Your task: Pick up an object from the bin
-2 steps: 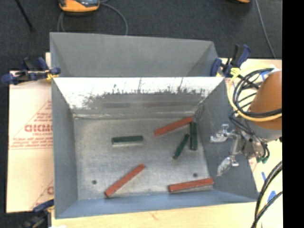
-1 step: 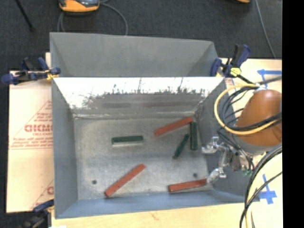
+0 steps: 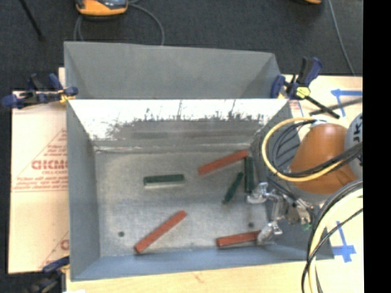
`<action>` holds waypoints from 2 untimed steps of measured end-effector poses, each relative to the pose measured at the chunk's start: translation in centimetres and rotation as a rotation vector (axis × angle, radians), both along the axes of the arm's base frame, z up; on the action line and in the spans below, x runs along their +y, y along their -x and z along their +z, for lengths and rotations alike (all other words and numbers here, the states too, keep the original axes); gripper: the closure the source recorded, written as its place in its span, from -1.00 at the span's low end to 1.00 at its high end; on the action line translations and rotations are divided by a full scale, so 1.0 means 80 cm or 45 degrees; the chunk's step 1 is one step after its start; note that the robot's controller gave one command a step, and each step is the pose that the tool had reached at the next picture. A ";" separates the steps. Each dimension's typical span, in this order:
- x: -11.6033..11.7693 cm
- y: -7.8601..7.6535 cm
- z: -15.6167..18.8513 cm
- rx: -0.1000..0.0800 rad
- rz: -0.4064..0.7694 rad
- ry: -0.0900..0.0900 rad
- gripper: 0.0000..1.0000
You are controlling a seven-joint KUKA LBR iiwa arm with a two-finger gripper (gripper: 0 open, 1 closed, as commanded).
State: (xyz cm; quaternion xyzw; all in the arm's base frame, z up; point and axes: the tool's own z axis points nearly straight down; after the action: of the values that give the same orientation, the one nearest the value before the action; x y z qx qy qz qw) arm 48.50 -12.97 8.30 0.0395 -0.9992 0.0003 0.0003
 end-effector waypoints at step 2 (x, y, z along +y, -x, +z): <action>0.011 0.010 -0.005 -0.011 0.203 0.007 1.00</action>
Offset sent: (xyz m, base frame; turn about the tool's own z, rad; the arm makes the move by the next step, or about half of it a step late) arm -0.0130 0.0119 -0.0130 -0.1595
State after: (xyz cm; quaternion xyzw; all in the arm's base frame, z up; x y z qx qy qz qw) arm 47.70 -12.13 7.93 0.1189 -0.9929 0.0032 -0.0041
